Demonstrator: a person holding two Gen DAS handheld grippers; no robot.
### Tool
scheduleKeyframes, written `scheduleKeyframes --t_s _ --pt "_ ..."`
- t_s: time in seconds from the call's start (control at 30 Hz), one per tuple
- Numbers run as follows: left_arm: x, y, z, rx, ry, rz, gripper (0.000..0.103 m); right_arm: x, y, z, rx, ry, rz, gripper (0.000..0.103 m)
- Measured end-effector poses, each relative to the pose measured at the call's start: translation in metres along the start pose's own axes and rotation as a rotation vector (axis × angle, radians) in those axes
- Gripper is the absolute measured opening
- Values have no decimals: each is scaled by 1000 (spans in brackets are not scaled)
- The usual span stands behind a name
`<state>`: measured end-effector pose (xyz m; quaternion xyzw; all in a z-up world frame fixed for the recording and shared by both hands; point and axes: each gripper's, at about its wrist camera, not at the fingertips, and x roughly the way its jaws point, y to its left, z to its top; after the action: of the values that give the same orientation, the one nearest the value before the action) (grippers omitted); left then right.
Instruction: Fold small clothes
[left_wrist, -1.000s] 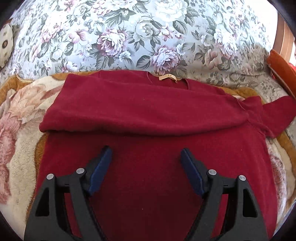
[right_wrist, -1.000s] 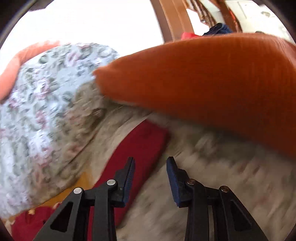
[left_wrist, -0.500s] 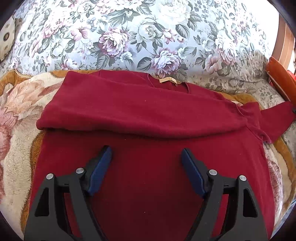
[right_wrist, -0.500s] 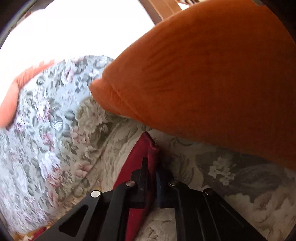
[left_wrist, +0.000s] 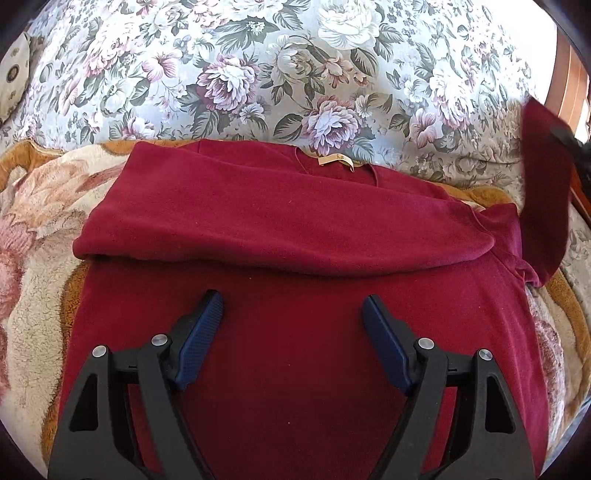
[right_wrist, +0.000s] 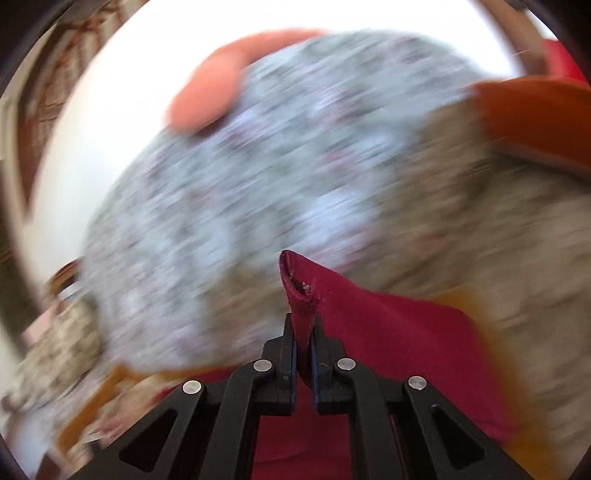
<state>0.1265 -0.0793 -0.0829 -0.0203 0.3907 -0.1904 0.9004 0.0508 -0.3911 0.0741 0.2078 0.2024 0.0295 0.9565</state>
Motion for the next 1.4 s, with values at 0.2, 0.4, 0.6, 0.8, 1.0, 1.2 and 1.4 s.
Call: scheduleKeyframes --t_s 0.2,0.4,0.6,0.8,1.0,1.2,1.4 --pt "-23 14 -2 -91 -28 -54 79 68 86 -67 -109 216 186 5" --pt "-41 35 25 -232 -47 -210 79 149 80 -125 -154 403 116 6" --pt "4 -4 62 -174 80 -372 79 151 71 -128 -120 464 110 21" --pt "34 -24 57 -153 136 -379 88 127 77 -129 -235 530 112 29" --pt "35 -34 60 -152 139 -441 88 92 65 -122 -352 574 91 29" --pt "43 -31 63 -183 155 -251 33 47 19 -91 -178 525 -98 29" --pt "4 -47 82 -99 59 -171 7 0 -32 -74 92 408 -260 30"
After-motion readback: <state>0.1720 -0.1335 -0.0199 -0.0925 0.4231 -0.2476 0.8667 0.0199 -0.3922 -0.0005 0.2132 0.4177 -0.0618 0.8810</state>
